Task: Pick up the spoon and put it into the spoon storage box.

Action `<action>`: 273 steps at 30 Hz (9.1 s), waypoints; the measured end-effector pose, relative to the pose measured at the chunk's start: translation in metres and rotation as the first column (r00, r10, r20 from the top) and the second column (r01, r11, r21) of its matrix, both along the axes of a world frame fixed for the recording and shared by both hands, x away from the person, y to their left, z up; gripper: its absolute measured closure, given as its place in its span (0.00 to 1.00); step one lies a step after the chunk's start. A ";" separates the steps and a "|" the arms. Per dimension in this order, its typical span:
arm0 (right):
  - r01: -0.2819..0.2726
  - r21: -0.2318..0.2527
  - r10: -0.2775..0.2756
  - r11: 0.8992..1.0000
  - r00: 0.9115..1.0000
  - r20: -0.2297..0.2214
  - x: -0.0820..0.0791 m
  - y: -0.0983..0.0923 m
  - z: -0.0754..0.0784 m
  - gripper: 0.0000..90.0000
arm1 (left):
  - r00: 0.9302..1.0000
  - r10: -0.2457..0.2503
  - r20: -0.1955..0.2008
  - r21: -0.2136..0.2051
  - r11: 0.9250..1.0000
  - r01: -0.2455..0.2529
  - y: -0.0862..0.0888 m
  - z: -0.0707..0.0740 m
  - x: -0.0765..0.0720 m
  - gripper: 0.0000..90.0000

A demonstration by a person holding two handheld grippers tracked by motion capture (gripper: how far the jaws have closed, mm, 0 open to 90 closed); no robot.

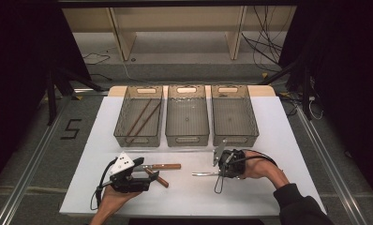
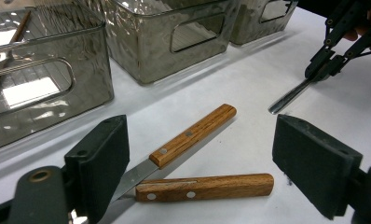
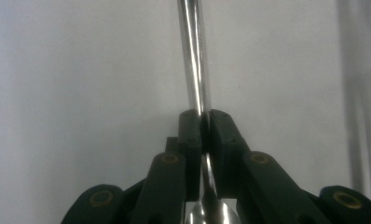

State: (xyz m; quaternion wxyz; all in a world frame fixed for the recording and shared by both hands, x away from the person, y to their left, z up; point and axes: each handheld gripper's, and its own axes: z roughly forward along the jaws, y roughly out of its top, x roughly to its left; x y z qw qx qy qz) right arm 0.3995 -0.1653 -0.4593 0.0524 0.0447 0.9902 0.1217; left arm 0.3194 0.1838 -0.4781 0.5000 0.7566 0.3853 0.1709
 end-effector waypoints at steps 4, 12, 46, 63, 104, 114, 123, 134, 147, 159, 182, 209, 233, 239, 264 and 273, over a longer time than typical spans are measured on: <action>-0.011 0.000 0.011 1.000 1.000 -0.001 0.003 0.000 0.000 0.94 | 1.000 -0.003 0.001 0.004 1.000 0.003 0.000 0.000 0.000 0.21; 0.006 0.010 -0.006 1.000 1.000 0.001 -0.002 -0.001 0.003 0.95 | 1.000 -0.003 0.000 0.006 1.000 0.003 0.000 0.000 0.000 0.21; 0.011 -0.044 -0.011 0.999 1.000 -0.012 -0.016 0.012 0.006 1.00 | 1.000 0.004 0.001 0.001 1.000 -0.004 0.000 0.000 0.000 0.21; 0.276 0.299 -0.286 0.913 0.958 -0.012 0.010 -0.001 0.061 1.00 | 1.000 0.017 0.005 -0.006 1.000 -0.017 0.002 0.000 0.000 0.21; 0.545 0.519 -0.567 0.659 0.813 -0.134 0.090 0.043 0.106 1.00 | 1.000 0.013 0.008 0.000 1.000 -0.013 0.003 -0.001 0.000 0.21; 0.559 0.519 -0.589 0.646 0.798 -0.127 0.104 0.055 0.104 1.00 | 1.000 0.012 0.012 -0.001 1.000 -0.012 0.004 -0.001 0.000 0.21; 0.569 0.528 -0.601 0.630 0.788 -0.132 0.111 0.062 0.097 1.00 | 1.000 0.017 0.012 -0.007 1.000 -0.017 0.004 -0.001 0.000 0.21; 0.577 0.522 -0.618 0.627 0.778 -0.118 0.117 0.069 0.089 1.00 | 1.000 0.016 0.014 -0.008 1.000 -0.016 0.004 -0.001 0.000 0.21; 0.594 0.507 -0.634 0.625 0.765 -0.115 0.123 0.071 0.079 1.00 | 1.000 0.014 0.015 -0.002 1.000 -0.014 0.003 -0.001 -0.001 0.21; 0.611 0.494 -0.648 0.618 0.752 -0.120 0.127 0.072 0.072 0.99 | 1.000 0.012 0.015 0.001 1.000 -0.012 0.003 -0.002 -0.001 0.21; 0.595 0.501 -0.625 0.628 0.770 -0.130 0.120 0.072 0.070 0.74 | 0.999 0.042 0.022 -0.023 0.999 -0.041 0.006 -0.001 0.000 0.20; 0.451 0.594 -0.474 0.666 0.871 -0.130 0.040 0.060 0.065 0.46 | 0.986 0.164 0.019 -0.078 0.984 -0.163 0.027 0.001 0.004 0.20; 0.381 0.599 -0.388 0.704 0.913 -0.125 0.004 0.060 0.051 0.42 | 0.992 0.128 -0.004 -0.029 0.991 -0.128 0.029 0.006 0.009 0.20; 0.372 0.604 -0.377 0.705 0.918 -0.125 -0.011 0.053 0.044 0.41 | 0.996 0.083 -0.022 0.038 0.996 -0.082 0.025 0.011 0.014 0.21; 0.404 0.677 -0.425 0.616 0.893 -0.146 -0.063 -0.008 0.024 0.39 | 0.989 -0.052 -0.138 0.284 0.955 0.090 0.001 0.019 0.053 0.23; 0.428 0.707 -0.464 0.563 0.872 -0.159 -0.069 -0.031 0.021 0.38 | 0.986 -0.060 -0.153 0.339 0.934 0.109 -0.006 0.018 0.061 0.24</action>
